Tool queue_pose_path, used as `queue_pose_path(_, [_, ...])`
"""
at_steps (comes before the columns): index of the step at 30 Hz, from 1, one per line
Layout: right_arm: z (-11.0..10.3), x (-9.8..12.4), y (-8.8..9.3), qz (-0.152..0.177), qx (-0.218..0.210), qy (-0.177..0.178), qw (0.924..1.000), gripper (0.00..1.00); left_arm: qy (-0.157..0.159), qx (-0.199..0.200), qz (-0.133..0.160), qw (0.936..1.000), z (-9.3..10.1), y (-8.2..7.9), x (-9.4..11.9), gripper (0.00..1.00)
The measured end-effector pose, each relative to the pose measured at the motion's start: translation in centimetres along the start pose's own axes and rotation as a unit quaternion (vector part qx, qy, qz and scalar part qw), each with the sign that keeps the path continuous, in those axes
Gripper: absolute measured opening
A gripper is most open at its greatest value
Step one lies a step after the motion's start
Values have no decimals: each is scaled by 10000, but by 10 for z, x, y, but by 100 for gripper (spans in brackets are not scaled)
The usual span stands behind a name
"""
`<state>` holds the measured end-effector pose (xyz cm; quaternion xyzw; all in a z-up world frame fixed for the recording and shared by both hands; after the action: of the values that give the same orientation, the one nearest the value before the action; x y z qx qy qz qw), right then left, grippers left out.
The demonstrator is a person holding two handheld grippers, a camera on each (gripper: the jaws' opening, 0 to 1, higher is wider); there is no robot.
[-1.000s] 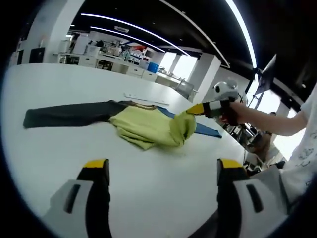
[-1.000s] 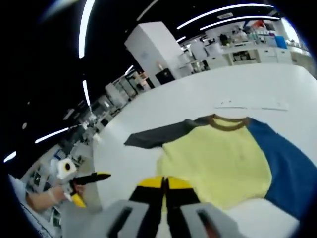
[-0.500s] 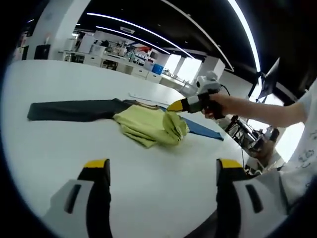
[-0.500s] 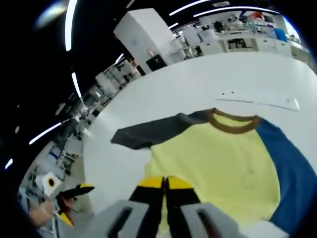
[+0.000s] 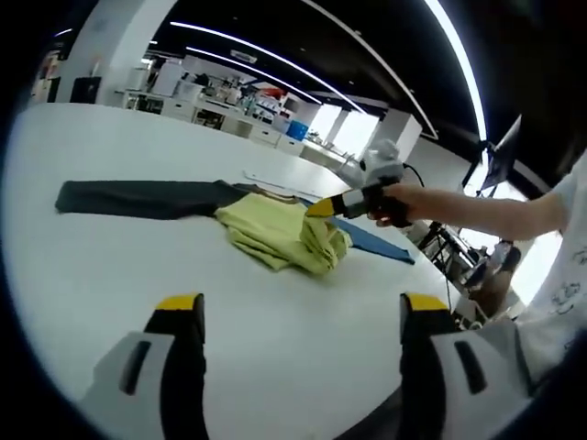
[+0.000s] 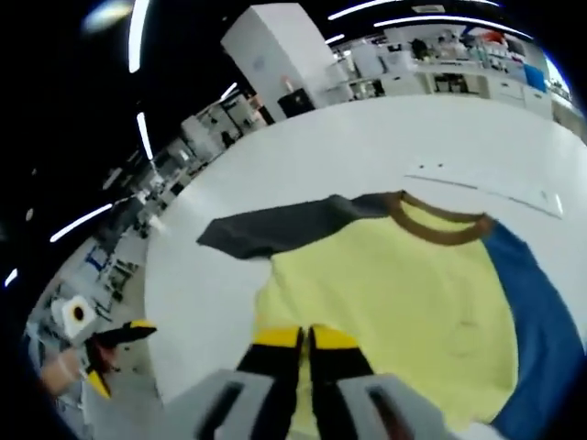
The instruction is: Fold the garment on the visible template until the final outline fits inside the template.
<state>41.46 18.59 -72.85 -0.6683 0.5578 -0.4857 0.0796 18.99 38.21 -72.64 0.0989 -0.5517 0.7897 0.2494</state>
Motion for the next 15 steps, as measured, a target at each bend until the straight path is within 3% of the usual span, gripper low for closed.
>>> queue_pose_path(7, [-5,17,-4,162,239,-85,9995,9,50,-23,-42,10000,5,2,-3,85])
queue_pose_path(15, [-4,31,2,273,576,-102,9979,27,80,-35,-45,10000,6,2,-5,85])
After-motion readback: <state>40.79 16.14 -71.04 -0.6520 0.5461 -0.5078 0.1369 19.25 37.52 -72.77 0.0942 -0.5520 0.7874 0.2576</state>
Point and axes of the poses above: the point that each gripper's makers call its tool centre point, and the gripper's own axes: x roughly backward along the fingers, z roughly to its right, y roughly out of its underside, the point moved 7 cm from there along x, roughly backward along the fingers, and after that the axes turned 11 degrees about -y, right-handed, at the moved point
